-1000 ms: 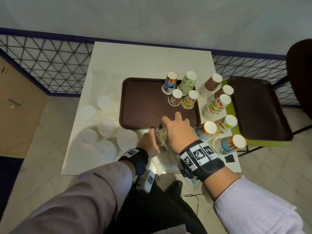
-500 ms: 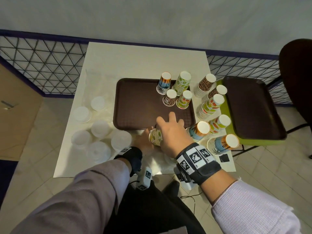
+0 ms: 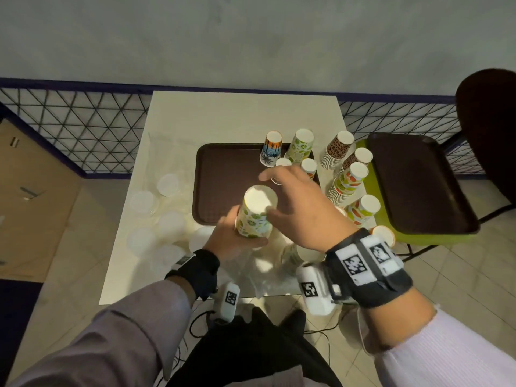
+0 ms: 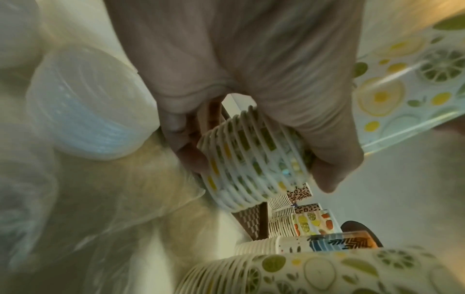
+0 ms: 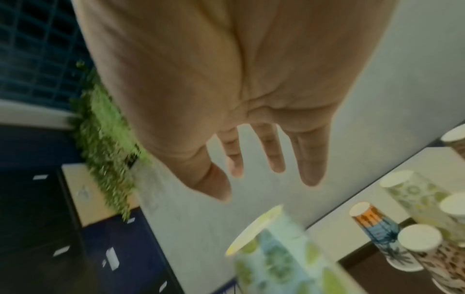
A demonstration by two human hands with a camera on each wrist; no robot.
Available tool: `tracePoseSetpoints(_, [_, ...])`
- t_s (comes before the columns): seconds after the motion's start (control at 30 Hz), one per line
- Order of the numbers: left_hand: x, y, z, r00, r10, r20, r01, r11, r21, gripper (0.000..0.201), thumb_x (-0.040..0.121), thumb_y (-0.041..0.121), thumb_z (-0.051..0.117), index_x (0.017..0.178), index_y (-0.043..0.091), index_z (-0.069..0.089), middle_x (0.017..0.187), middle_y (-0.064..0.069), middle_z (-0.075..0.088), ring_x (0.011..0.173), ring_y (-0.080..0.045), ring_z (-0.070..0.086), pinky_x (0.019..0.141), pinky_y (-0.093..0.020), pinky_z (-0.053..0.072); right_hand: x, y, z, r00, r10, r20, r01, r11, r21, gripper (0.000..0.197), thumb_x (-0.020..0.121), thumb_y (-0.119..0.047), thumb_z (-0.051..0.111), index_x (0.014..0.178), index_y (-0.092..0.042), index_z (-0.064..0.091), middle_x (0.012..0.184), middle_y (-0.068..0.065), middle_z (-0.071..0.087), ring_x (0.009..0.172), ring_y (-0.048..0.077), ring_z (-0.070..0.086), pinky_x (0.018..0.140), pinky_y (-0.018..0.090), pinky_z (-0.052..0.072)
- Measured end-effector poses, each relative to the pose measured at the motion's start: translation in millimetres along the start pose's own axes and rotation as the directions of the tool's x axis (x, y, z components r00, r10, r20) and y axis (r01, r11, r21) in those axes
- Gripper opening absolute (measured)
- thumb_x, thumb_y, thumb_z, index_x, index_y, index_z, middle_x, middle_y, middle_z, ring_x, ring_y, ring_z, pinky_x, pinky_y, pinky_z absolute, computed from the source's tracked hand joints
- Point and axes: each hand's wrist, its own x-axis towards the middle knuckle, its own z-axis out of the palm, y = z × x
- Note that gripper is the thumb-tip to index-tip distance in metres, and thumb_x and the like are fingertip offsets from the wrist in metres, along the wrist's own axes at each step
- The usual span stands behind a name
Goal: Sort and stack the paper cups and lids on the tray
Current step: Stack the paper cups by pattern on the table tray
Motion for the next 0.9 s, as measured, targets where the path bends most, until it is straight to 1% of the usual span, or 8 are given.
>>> tracePoseSetpoints(0.1, [-10,6,-7,0.994,-0.083,0.071,0.095,0.975,-0.203,0.084,0.057,0.034,0.099,0.131,0.024,0.059,0.118,0.001,0.075,0.112,-0.024,0.072,0.083,-0.048,0.064,-35,13,-18,0.964,0.029,-0.266,0.0,0.994,0.11,0.041,0.088,-0.013,0.067,0.127,-0.025,0.056,0.121,-0.008,0.052,0.107,0.001,0.049,0.094,0.017,0.038])
tracePoseSetpoints(0.2, [-22,7,-15,0.987,-0.119,0.107,0.148,0.935,-0.322,0.081,0.051,0.034,0.094,0.124,0.015,0.065,0.12,-0.005,0.075,0.111,-0.024,0.073,0.079,-0.038,0.063,-76,34,-20,0.91,0.186,-0.37,-0.081,0.956,0.281,0.033,0.095,-0.014,0.062,0.123,-0.03,0.055,0.122,-0.01,0.058,0.115,0.005,0.058,0.094,0.021,0.047])
tracePoseSetpoints(0.27, [-28,9,-20,0.985,-0.131,0.11,0.161,0.924,-0.347,0.078,0.052,0.032,0.094,0.123,0.016,0.066,0.122,-0.006,0.075,0.112,-0.024,0.072,0.082,-0.04,0.063,-101,50,-12,0.887,0.289,-0.359,-0.145,0.914,0.379,0.034,0.094,-0.012,0.062,0.123,-0.027,0.054,0.122,-0.014,0.06,0.113,0.001,0.06,0.091,0.015,0.049])
tracePoseSetpoints(0.4, [-32,7,-24,0.983,-0.146,0.112,0.175,0.932,-0.317,0.08,0.055,0.03,0.095,0.127,0.015,0.065,0.125,-0.008,0.073,0.114,-0.028,0.071,0.089,-0.049,0.062,-137,87,34,0.883,0.406,-0.234,-0.276,0.855,0.439,0.057,0.089,-0.01,0.069,0.133,-0.035,0.043,0.128,-0.029,0.052,0.12,-0.002,0.053,0.102,0.031,0.047])
tracePoseSetpoints(0.53, [-33,8,-25,0.982,-0.144,0.121,0.172,0.948,-0.267,0.08,0.059,0.032,0.095,0.131,0.013,0.064,0.126,-0.008,0.073,0.115,-0.028,0.071,0.089,-0.048,0.063,-139,117,97,0.855,0.507,-0.111,-0.422,0.802,0.423,0.076,0.083,-0.031,0.08,0.142,-0.037,0.033,0.139,-0.012,0.048,0.123,0.007,0.051,0.107,0.037,0.044])
tracePoseSetpoints(0.67, [-35,9,-25,0.981,-0.144,0.131,0.173,0.954,-0.247,0.081,0.059,0.032,0.095,0.131,0.013,0.064,0.124,-0.007,0.074,0.114,-0.027,0.072,0.087,-0.044,0.063,-112,123,118,0.883,0.45,-0.134,-0.359,0.83,0.426,0.062,0.075,-0.023,0.087,0.115,-0.044,0.046,0.114,-0.025,0.053,0.105,-0.017,0.053,0.086,0.006,0.043])
tracePoseSetpoints(0.8, [-34,8,-25,0.981,-0.154,0.115,0.178,0.953,-0.243,0.082,0.06,0.034,0.095,0.132,0.014,0.063,0.125,-0.006,0.074,0.114,-0.028,0.072,0.089,-0.049,0.063,-91,147,146,0.855,0.507,-0.112,-0.434,0.816,0.381,0.047,0.067,-0.039,0.084,0.104,-0.029,0.055,0.095,-0.016,0.062,0.088,0.003,0.063,0.073,0.028,0.056])
tracePoseSetpoints(0.9, [-34,8,-24,0.981,-0.159,0.107,0.181,0.953,-0.242,0.085,0.06,0.037,0.095,0.135,0.014,0.061,0.127,-0.007,0.073,0.115,-0.028,0.071,0.084,-0.044,0.063,-88,150,158,0.833,0.533,-0.151,-0.464,0.82,0.334,0.049,0.067,-0.045,0.078,0.105,-0.035,0.048,0.09,-0.019,0.054,0.083,-0.002,0.057,0.07,0.017,0.049])
